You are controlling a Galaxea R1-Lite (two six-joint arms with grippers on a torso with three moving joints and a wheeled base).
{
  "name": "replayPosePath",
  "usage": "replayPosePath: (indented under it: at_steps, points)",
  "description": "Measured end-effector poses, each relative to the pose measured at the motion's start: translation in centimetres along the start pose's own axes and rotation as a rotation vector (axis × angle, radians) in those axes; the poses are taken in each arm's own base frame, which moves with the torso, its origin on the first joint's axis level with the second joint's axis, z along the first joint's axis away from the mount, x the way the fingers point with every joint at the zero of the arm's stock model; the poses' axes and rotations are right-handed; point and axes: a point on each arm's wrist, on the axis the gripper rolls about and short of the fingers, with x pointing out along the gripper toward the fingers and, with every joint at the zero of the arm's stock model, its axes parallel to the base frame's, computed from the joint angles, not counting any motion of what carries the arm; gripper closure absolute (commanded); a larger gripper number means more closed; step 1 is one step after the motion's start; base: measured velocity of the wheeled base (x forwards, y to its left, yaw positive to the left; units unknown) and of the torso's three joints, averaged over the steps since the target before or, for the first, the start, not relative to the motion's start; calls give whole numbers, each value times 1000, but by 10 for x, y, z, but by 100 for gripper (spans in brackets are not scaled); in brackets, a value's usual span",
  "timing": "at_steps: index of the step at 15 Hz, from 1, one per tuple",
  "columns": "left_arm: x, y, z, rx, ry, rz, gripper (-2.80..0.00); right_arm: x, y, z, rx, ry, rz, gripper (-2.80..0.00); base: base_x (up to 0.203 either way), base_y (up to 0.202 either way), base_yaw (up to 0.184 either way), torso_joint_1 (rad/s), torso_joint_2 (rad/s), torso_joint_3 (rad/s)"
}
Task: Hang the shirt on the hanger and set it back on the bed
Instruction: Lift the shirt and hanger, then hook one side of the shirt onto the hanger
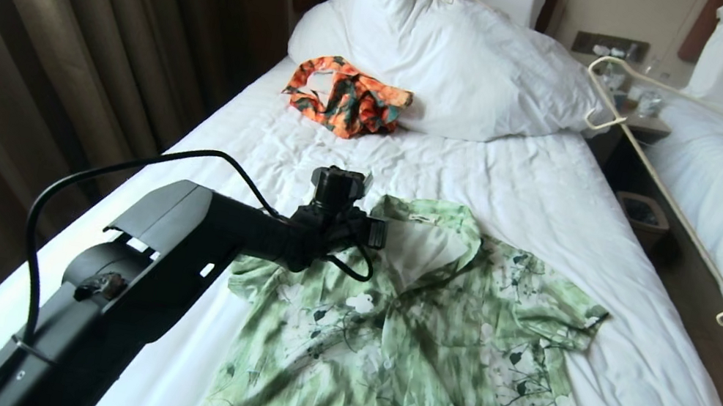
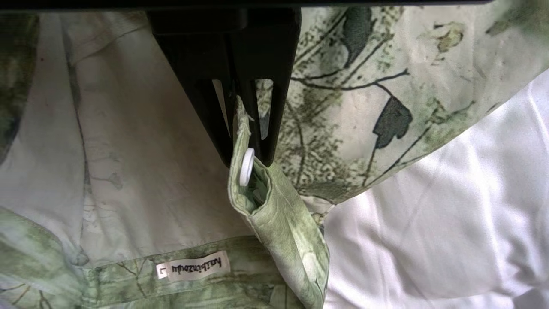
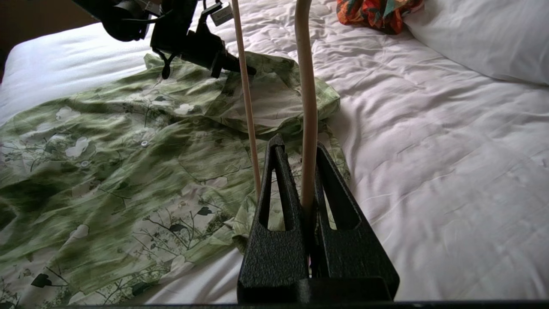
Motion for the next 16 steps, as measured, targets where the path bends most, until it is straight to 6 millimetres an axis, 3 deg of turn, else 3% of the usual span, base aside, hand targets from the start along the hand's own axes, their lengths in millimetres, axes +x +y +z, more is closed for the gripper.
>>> replayPosePath:
  at_steps: [4,11,16]
  points:
    - [-34,-24,25,-58,9,-19,0,12,-4,-9,23,-1,29,0,0,0,0,0,0,0]
    - [-148,-65,76,-132,57,-96,0,49,-5,-28,72,7,116,0,0,0,0,0,0,0]
    - [-204,-70,111,-125,37,-105,0,64,13,-45,154,12,165,0,0,0,0,0,0,0]
